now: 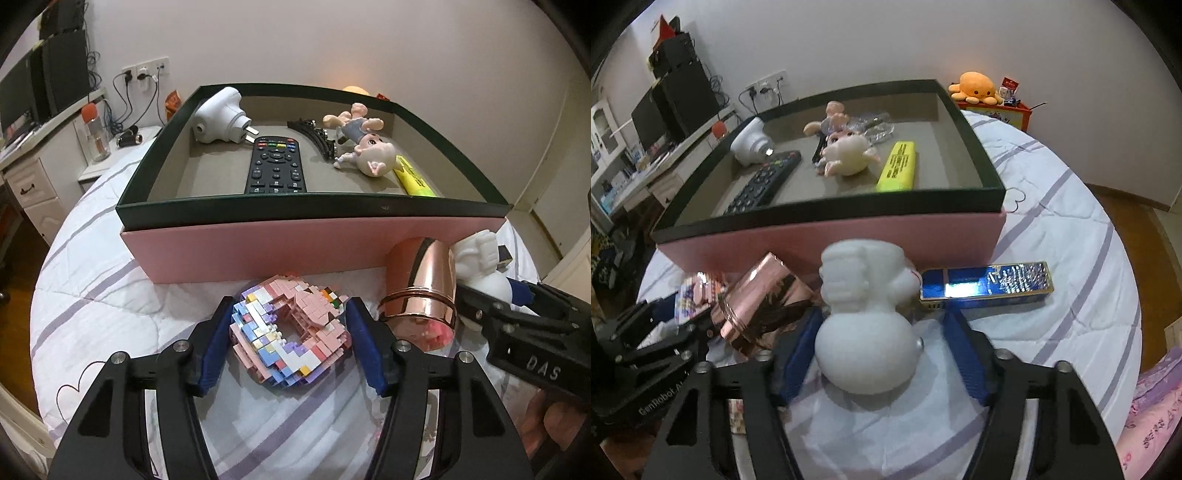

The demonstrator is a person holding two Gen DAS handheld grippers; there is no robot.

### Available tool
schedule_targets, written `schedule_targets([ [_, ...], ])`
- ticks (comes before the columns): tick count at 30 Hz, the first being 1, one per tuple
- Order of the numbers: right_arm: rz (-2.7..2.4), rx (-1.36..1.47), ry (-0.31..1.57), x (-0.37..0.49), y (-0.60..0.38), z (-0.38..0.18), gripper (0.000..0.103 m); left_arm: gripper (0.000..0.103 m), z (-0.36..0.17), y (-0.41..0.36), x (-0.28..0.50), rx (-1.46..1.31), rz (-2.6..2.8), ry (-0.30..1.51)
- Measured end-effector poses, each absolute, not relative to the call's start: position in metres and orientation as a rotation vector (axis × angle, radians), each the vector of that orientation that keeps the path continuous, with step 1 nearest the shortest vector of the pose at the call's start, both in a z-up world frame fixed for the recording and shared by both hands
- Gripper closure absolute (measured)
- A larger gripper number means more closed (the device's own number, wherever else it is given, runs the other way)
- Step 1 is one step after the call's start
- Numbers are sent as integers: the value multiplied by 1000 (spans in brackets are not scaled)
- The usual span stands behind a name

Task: Organize rigid objects
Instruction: 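Grasp the pink block donut with the left gripper while the right grasps the white ball figure, then lower the block donut and white ball figure into the box and open both grippers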

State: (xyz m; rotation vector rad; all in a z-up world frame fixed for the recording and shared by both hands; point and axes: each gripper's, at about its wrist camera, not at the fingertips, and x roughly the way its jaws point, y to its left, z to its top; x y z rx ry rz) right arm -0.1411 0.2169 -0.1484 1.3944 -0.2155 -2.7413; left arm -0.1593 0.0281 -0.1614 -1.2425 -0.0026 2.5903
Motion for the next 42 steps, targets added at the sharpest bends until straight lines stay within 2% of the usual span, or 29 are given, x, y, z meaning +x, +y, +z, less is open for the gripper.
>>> schedule_targets([
  [1, -2728, 1384, -220, -141, 216, -148, 52, 43, -161, 28, -159, -1240, 2588, -8],
  [14, -2692, 1309, -304, -114, 218, -125, 52, 43, -145, -2, -135, -1195, 2603, -98],
  [23, -2722, 1164, -278, -107, 211, -77, 52, 43, -91, -14, -124, -1046, 2667, -93],
  [33, -2753, 1052, -203, -156, 206, -37, 52, 43, -46, 5, -167, -909, 2699, -70],
  [42, -2733, 1134, -200, -222, 210, -57, 52, 43, -55, 25, -234, -914, 2697, -85],
])
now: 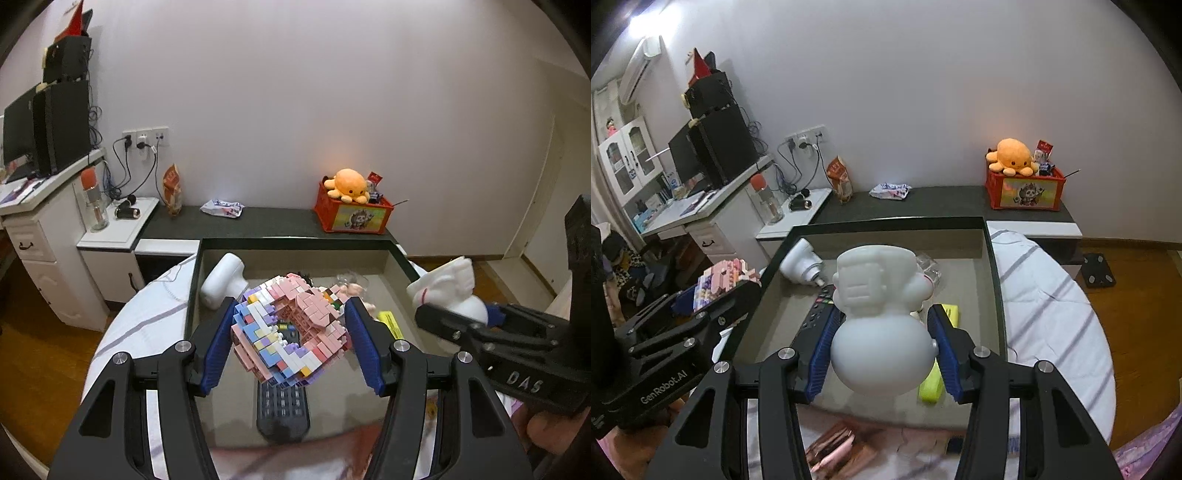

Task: Organize rigid objects
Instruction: 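Lower the block donut and white ball figure into the box and open both grippers, then withdraw both tools from the box toward the remaining items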

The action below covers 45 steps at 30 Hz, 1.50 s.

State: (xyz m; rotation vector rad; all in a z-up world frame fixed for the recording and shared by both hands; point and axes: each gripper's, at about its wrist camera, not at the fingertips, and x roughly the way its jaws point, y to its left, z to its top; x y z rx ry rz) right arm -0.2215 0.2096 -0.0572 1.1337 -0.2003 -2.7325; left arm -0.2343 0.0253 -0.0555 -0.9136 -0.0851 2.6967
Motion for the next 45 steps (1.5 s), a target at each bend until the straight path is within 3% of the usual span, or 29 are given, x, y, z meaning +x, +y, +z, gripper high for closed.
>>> schedule_targets([
  [15, -2671, 1306, -163, -254, 207, -110, 51, 39, -117, 46, -270, -1135, 2631, -42],
  [20, -2680, 1301, -174, -248, 212, -108, 36, 15, -120, 36, -270, -1187, 2667, -45],
  [21, -2696, 1297, -168, -247, 212, -106, 21, 15, -119, 32, -267, -1184, 2680, -52],
  [27, -2677, 1251, -258, -232, 221, -93, 14, 0, -98, 16, -235, -1085, 2737, -92],
  [29, -2705, 1238, -249, -226, 221, -87, 0, 0, -87, 11, -223, -1047, 2775, -107],
  [45, -2807, 1016, -251, -112, 206, -13, 0, 0, -4, -12, -100, -838, 2924, -49],
])
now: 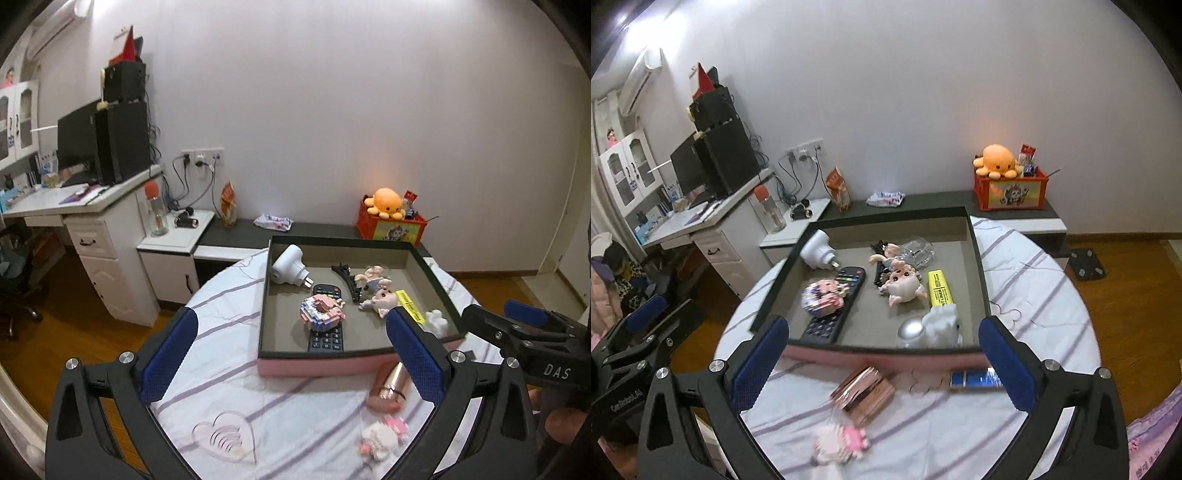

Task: Organize rigid objects
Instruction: 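Withdraw both tools from the box toward the remaining items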

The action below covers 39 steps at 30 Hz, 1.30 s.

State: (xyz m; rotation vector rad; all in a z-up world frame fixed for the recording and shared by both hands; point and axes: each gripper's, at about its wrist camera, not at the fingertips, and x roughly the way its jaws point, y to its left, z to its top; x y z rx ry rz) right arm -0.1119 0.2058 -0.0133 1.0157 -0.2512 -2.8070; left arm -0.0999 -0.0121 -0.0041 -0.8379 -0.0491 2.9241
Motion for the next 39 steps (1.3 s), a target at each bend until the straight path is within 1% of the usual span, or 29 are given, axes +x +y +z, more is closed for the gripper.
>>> schedule_targets([
  [4, -2827, 967, -243, -78, 204, 0, 0, 0, 8, -16, -72, -809, 2947, -22],
  [10, -2871, 889, -238, -28, 207, 18, 0, 0, 26, -24, -30, -737, 2976, -39],
  [18, -2916, 808, -260, 25, 212, 27, 0, 0, 37, -30, 14, -685, 2993, -44],
  [30, -2920, 803, -249, 49, 213, 26, 0, 0, 33, -26, 41, -702, 2982, -34],
  [39, -2921, 845, -249, 47, 219, 16, 0, 0, 24, -21, 39, -730, 2965, -35],
])
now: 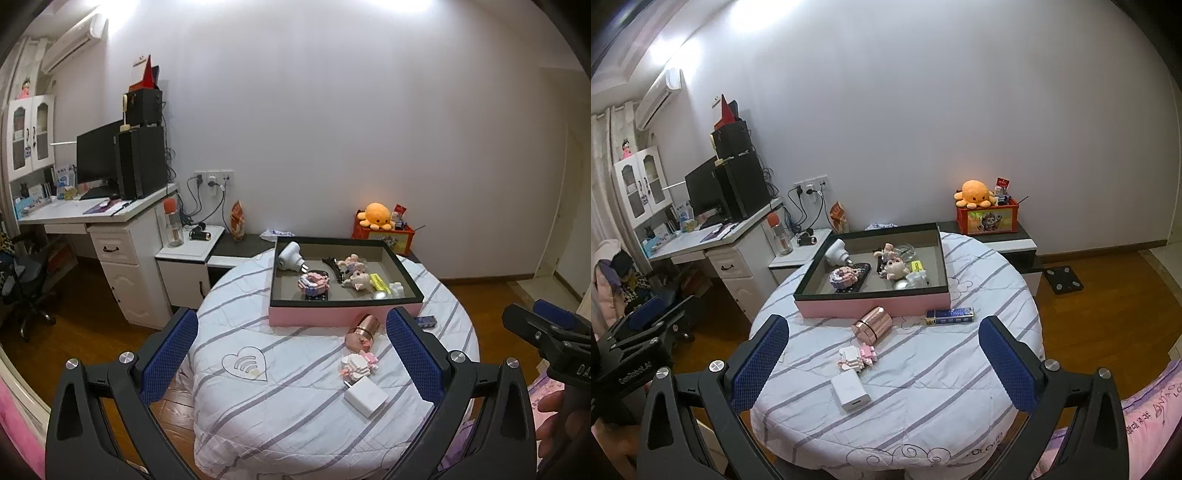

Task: Organize rigid objects
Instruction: 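Withdraw both tools from the box toward the remaining items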

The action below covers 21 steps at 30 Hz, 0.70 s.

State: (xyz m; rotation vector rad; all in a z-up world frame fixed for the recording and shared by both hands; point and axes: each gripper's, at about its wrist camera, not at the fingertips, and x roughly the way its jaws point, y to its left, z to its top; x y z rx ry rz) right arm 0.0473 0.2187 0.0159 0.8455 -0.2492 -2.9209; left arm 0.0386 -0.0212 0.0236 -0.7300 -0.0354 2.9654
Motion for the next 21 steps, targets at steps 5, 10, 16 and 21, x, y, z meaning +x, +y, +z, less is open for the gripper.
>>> schedule_targets([
  [5, -2921, 895, -280, 40, 231, 1, 0, 0, -7, -9, 32, -810, 2903, -60],
  [10, -2919, 942, -309, 32, 241, -11, 0, 0, -58, 18, 18, -943, 2815, -21],
  [16, -2885, 1019, -305, 17, 245, -32, 0, 0, -102, 42, 3, -1005, 2758, 19],
  [21, -2850, 1080, -303, -2, 244, -57, 0, 0, -119, 47, -9, -1035, 2749, 13],
])
